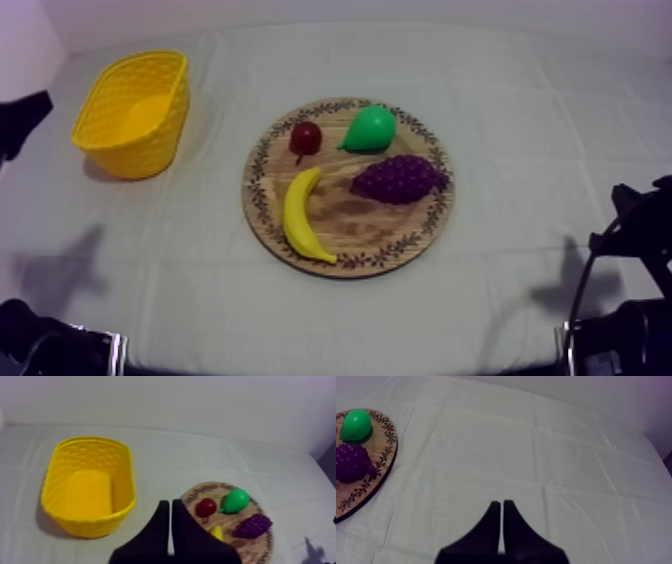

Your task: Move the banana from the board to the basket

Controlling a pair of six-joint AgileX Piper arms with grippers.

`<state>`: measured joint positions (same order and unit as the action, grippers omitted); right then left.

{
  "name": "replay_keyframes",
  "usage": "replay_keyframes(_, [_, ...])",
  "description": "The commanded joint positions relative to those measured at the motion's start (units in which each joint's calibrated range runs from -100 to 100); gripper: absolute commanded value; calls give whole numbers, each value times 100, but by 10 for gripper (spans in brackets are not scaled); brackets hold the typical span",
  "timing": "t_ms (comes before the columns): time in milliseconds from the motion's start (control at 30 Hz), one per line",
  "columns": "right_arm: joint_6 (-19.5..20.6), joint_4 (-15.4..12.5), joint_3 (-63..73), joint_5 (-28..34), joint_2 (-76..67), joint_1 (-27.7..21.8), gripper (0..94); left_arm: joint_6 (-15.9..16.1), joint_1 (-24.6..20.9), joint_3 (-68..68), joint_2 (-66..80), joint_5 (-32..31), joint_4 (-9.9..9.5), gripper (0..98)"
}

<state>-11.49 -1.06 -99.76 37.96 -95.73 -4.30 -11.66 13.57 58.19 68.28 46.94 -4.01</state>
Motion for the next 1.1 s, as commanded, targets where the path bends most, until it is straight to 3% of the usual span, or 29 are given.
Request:
replay_keyframes(0, [-1, 1, -2, 2, -2, 1, 3, -65, 271, -806, -607, 124, -27, 1])
replay_keyframes(567, [-1, 1, -2, 2, -2, 1, 3, -613, 1504, -2879, -3149, 930, -95, 5])
replay_keyframes(767, [-1, 1, -2, 2, -2, 1, 3, -1053, 1991, -3212, -3743, 1244, -286, 13])
replay_keyframes(1067, [-1, 1, -2, 2, -2, 1, 3, -1353, 2201, -3131, -4535, 1402, -262, 18])
